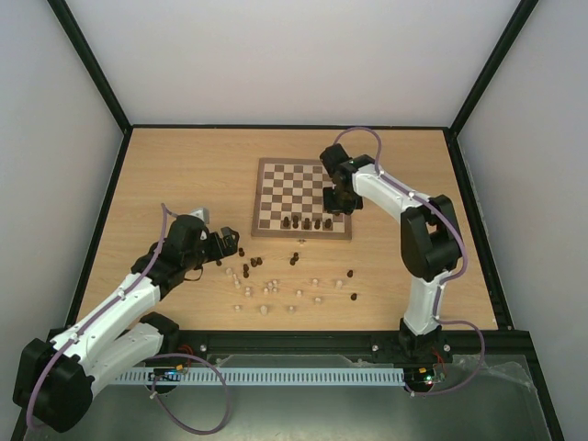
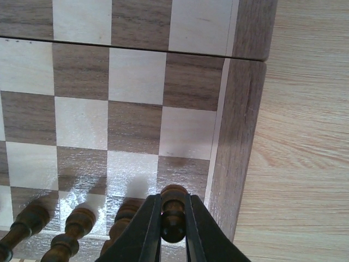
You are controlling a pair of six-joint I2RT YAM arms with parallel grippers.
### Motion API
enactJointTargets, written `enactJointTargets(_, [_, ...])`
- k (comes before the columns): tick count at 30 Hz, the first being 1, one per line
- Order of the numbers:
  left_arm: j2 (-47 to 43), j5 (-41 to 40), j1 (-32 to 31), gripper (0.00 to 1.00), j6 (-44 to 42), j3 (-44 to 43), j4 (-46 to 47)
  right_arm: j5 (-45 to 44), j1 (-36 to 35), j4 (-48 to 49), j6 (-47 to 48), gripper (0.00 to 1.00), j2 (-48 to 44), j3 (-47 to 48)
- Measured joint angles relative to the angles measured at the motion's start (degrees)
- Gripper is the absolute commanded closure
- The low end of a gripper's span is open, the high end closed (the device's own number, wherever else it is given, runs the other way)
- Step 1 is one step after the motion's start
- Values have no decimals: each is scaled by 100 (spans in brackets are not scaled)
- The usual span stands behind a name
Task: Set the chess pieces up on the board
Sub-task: Place the chess piece on the chessboard.
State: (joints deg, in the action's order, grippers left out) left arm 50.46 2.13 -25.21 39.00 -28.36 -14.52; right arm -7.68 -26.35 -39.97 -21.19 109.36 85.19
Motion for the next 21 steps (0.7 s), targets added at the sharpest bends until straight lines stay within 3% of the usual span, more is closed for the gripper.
enactJointTargets(21, [-2,-22,0,0,0,2,2,0,52,28,22,83,297,46])
